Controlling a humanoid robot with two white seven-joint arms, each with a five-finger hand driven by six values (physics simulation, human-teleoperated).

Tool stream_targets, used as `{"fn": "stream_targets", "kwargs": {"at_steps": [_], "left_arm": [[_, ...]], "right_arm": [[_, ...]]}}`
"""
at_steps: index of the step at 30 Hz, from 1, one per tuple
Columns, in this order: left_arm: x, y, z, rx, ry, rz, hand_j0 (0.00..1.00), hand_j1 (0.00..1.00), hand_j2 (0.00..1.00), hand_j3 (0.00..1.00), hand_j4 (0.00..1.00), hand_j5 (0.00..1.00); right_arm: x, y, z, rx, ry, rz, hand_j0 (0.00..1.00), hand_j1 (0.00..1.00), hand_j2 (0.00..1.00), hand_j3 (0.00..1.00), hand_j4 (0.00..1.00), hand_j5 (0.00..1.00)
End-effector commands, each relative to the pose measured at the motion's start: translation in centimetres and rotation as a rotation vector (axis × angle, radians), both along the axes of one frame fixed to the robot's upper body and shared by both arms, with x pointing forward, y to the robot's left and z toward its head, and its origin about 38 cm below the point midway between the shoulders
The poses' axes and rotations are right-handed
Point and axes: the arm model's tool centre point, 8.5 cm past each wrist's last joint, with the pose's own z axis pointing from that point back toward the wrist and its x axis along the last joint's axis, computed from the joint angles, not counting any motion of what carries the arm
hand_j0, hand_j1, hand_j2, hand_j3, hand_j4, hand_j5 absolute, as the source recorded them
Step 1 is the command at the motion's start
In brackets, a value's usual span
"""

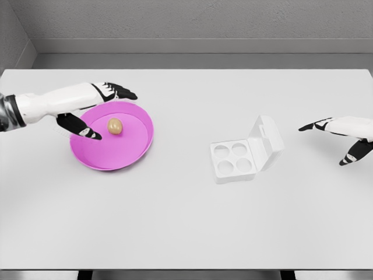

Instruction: Pack egg into the box and close the box lid

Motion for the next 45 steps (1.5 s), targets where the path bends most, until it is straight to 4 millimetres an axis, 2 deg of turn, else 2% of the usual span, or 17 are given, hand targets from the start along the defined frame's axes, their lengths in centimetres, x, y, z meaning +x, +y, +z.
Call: {"fn": "stream_targets", "kwargs": {"at_steps": [1,6,8,10,12,15,16,18,19,21,24,26,29,36,40,45], "left_arm": [[1.0,0.2,-3.1,0.019,0.064,0.043,1.00,1.00,1.00,1.00,1.00,1.00],[1.0,0.7,-3.1,0.074,0.050,0.049,1.00,1.00,1.00,1.00,1.00,1.00],[1.1,0.8,-2.8,0.081,0.041,0.051,1.00,1.00,1.00,1.00,1.00,1.00],[2.0,2.3,-1.8,0.161,0.003,0.091,1.00,1.00,1.00,1.00,1.00,1.00],[2.5,2.8,-2.2,0.184,0.006,0.113,1.00,1.00,1.00,1.00,1.00,1.00],[2.7,1.8,-2.6,0.182,0.004,0.098,1.00,1.00,1.00,1.00,1.00,1.00],[2.7,1.4,-2.7,0.177,0.004,0.092,1.00,1.00,1.00,1.00,1.00,1.00],[2.8,0.9,-3.1,0.168,0.010,0.087,0.98,0.98,0.98,0.98,0.98,0.98],[2.8,1.0,-3.1,0.170,0.010,0.089,0.91,0.91,0.91,0.91,0.91,0.91],[2.8,1.2,-3.1,0.175,0.011,0.093,0.89,0.89,0.89,0.89,0.89,0.89],[3.0,1.7,-3.9,0.198,0.025,0.111,0.89,0.89,0.89,0.89,0.89,0.89],[3.1,1.1,-5.0,0.216,0.046,0.102,0.90,0.90,0.90,0.90,0.90,0.90],[3.3,1.1,-5.4,0.219,0.054,0.107,0.90,0.90,0.90,0.90,0.90,0.90],[3.8,1.9,-5.4,0.222,0.064,0.135,0.89,0.89,0.89,0.89,0.89,0.89],[4.5,1.2,-5.9,0.210,0.075,0.142,0.89,0.89,0.89,0.89,0.89,0.89],[4.6,1.0,-6.1,0.216,0.074,0.139,0.89,0.89,0.89,0.89,0.89,0.89]], "right_arm": [[-0.1,0.1,0.2,0.003,-0.010,0.021,1.00,1.00,1.00,1.00,1.00,1.00],[0.1,0.0,0.4,0.005,-0.016,0.018,1.00,1.00,1.00,1.00,1.00,1.00],[0.1,-0.7,0.0,0.003,-0.013,-0.006,1.00,1.00,1.00,1.00,1.00,1.00],[0.1,-0.4,0.4,0.010,-0.030,0.032,1.00,1.00,1.00,1.00,1.00,1.00],[-0.4,-0.2,-0.3,0.014,-0.016,0.068,1.00,1.00,1.00,1.00,1.00,1.00],[-0.3,0.5,-0.6,0.025,-0.015,0.081,1.00,1.00,1.00,1.00,1.00,1.00],[0.0,0.5,0.0,0.029,-0.033,0.081,1.00,1.00,1.00,1.00,1.00,1.00],[-0.1,0.4,0.0,0.026,-0.030,0.082,1.00,1.00,1.00,1.00,1.00,1.00],[0.0,0.5,0.1,0.027,-0.035,0.083,1.00,1.00,1.00,1.00,1.00,1.00],[-0.2,1.0,0.0,0.021,-0.026,0.105,1.00,1.00,1.00,1.00,1.00,1.00],[-0.2,0.9,0.0,0.022,-0.024,0.099,1.00,1.00,1.00,1.00,1.00,1.00],[-0.2,0.7,0.0,0.022,-0.025,0.093,1.00,1.00,1.00,1.00,1.00,1.00],[-0.3,0.9,-0.1,0.021,-0.023,0.101,1.00,1.00,1.00,1.00,1.00,1.00],[-0.4,0.6,-0.1,0.018,-0.024,0.095,1.00,1.00,1.00,1.00,1.00,1.00],[-0.3,0.7,-0.3,0.021,-0.017,0.093,1.00,1.00,1.00,1.00,1.00,1.00],[-0.3,-0.3,0.0,0.007,-0.017,0.066,1.00,1.00,1.00,1.00,1.00,1.00]]}}
